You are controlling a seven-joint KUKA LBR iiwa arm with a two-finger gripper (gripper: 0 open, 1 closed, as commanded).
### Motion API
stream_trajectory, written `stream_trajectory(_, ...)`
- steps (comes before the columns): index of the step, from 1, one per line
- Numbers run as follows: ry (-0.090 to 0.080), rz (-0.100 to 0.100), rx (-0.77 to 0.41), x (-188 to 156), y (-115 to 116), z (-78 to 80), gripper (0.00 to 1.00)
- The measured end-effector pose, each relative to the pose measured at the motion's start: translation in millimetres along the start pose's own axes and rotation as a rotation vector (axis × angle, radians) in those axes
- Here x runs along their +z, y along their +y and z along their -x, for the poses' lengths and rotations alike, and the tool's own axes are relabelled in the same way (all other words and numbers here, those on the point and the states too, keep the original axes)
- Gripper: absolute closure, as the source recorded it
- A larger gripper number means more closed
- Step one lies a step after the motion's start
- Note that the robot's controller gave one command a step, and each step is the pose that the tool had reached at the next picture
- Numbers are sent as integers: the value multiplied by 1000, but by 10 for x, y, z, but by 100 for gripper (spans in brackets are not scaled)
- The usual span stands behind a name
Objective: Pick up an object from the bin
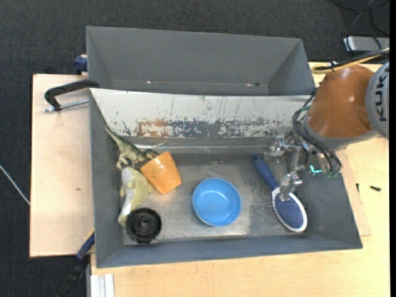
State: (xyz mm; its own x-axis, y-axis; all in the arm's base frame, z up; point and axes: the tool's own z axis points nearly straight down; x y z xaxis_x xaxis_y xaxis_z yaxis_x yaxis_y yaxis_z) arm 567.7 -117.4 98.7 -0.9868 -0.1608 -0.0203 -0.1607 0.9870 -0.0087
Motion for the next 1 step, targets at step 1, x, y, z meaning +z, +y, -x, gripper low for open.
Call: stream_trajectory(1, -17, 9, -289, -29, 52, -194, 0)
